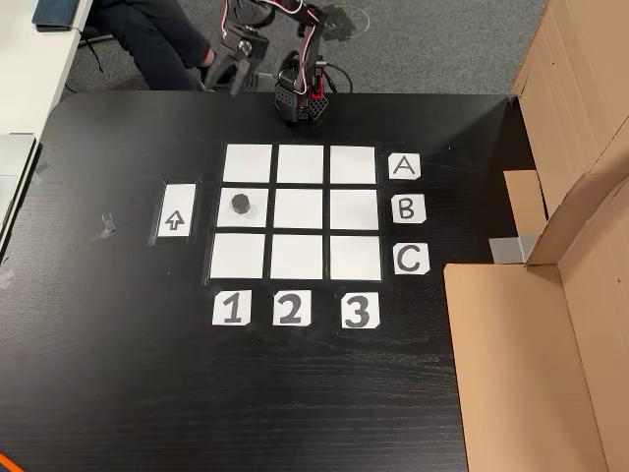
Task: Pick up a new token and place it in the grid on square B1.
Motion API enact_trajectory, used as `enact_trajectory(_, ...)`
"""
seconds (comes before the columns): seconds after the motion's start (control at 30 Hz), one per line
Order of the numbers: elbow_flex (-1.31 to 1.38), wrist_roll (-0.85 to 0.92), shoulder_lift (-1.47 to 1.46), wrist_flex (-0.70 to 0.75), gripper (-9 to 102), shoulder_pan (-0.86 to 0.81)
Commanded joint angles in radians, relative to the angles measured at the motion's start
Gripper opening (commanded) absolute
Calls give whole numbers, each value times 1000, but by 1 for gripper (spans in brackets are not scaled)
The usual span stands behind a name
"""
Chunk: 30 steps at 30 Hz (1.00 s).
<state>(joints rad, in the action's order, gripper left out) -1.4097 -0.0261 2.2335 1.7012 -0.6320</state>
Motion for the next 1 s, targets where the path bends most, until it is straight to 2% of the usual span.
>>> enact_trajectory(0.0,-20,35,74,0,34,-133)
enact_trajectory(0.17,-94,86,184,-8,34,-319)
enact_trajectory(0.4,-261,109,385,-9,34,-486)
enact_trajectory(0.57,-362,107,505,-5,33,-552)
enact_trajectory(0.63,-377,106,534,-9,29,-572)
enact_trajectory(0.97,-390,106,649,-18,23,-673)
